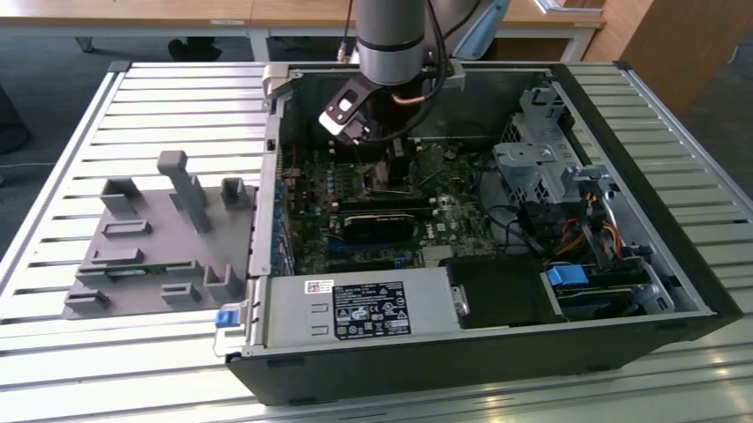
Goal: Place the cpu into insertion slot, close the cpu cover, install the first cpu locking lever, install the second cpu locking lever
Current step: 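Place the cpu into insertion slot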
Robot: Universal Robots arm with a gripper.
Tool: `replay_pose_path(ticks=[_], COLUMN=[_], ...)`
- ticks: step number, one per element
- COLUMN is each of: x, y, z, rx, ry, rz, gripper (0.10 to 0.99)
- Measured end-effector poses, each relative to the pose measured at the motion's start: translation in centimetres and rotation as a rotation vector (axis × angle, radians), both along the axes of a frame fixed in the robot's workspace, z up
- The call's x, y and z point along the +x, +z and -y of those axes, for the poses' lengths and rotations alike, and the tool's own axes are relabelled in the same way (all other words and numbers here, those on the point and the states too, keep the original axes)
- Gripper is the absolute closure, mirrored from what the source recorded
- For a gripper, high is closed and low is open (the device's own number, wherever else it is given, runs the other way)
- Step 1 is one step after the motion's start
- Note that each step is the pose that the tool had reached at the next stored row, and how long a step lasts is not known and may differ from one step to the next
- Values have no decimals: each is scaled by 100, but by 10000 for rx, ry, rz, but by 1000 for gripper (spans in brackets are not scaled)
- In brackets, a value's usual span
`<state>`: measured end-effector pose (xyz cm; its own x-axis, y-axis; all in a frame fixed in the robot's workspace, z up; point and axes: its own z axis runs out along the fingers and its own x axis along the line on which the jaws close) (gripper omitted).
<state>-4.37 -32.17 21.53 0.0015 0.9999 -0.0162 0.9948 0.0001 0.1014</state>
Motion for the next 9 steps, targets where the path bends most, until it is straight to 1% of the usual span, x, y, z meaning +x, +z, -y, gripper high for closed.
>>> replay_pose_path(ticks=[5, 9], x=[-3, -6], y=[-55, -74], z=[-1, -1], rx=[2, -1], ry=[-1, 0], rz=[1, -1], gripper=[545, 545])
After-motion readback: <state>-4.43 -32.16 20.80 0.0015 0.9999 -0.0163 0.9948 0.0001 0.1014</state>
